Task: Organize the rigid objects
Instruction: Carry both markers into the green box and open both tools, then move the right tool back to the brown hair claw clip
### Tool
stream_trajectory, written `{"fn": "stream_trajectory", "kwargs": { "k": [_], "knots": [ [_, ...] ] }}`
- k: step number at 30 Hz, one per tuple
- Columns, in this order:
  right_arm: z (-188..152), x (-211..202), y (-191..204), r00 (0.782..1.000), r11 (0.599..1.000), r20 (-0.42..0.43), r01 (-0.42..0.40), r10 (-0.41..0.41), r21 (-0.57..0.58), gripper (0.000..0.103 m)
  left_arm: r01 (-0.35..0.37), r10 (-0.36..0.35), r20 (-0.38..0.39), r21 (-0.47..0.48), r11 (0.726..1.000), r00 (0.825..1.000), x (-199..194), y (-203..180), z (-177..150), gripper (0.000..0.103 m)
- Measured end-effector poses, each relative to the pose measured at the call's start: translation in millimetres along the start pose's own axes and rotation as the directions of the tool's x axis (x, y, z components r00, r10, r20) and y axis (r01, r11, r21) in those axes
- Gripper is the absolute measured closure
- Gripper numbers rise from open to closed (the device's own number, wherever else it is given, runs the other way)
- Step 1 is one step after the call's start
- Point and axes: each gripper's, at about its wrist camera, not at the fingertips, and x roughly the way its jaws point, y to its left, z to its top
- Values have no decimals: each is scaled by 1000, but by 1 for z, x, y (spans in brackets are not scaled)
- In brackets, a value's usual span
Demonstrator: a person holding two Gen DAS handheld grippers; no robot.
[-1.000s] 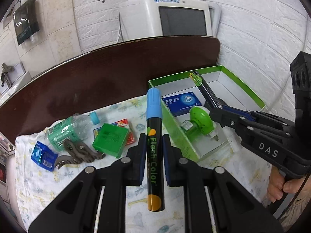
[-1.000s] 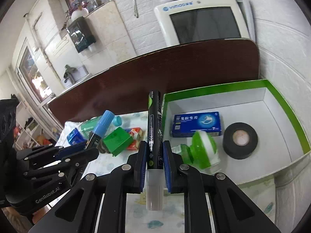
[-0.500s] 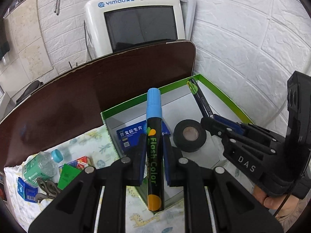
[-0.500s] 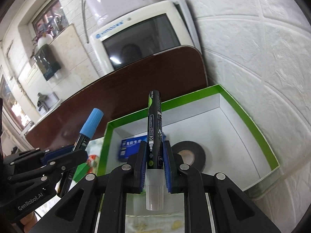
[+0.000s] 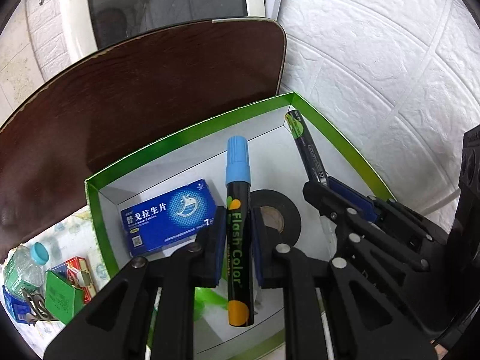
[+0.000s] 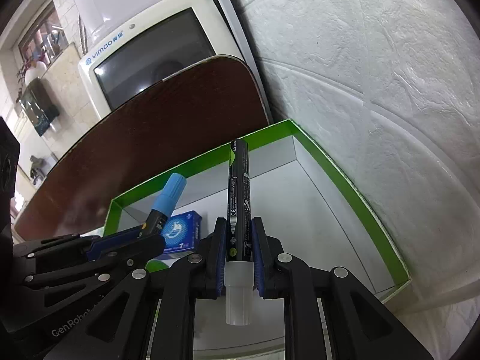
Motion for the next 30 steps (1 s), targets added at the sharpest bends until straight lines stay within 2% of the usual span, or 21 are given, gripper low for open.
{"fn": "stream_trajectory", "kwargs": {
  "k": [16, 21, 30],
  "knots": [
    [-2, 12, -12, 996, 997, -31, 80, -80, 7, 85, 15, -16, -39, -35, 999, 999, 20, 5, -2, 88],
    [-6, 10, -14, 995, 996, -48, 84, -83, 24, 85, 7, -7, -7, -31, 999, 1000, 1, 13, -6, 89],
    [-4, -24, 0, 997, 997, 15, 79, -80, 13, 86, -35, 41, 79, -77, 996, 996, -52, 46, -22, 87]
  ]
}}
